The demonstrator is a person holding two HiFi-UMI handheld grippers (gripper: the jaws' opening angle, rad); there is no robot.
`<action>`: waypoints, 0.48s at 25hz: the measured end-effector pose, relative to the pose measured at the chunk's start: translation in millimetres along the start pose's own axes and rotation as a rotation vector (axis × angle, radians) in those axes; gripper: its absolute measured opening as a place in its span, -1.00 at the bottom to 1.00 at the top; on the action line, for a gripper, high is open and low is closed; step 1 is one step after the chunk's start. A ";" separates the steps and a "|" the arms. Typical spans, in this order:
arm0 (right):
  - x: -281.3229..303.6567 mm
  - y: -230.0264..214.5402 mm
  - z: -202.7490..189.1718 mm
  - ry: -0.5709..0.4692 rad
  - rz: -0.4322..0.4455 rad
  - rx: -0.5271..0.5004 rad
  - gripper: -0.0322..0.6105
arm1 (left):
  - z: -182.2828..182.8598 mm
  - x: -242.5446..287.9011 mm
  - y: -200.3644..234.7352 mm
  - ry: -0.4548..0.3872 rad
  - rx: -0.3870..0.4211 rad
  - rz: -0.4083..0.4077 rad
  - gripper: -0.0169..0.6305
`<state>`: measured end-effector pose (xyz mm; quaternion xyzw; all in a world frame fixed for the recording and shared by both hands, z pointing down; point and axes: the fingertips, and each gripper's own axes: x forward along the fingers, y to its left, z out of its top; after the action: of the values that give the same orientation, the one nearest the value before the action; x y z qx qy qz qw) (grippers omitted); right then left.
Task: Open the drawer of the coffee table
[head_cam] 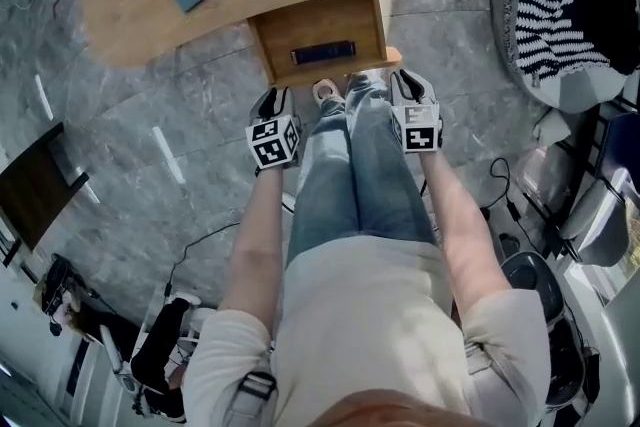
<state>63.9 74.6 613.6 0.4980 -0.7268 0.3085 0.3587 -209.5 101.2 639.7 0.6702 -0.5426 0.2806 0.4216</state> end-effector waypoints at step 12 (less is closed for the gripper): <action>-96.2 32.4 61.6 -0.146 0.116 -0.028 -0.89 | 65.9 -96.9 -60.0 -0.208 -0.021 -0.024 -0.94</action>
<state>43.9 83.5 496.9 0.4714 -0.7827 0.2815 0.2931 -181.7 94.8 511.2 0.6977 -0.5783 0.1986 0.3733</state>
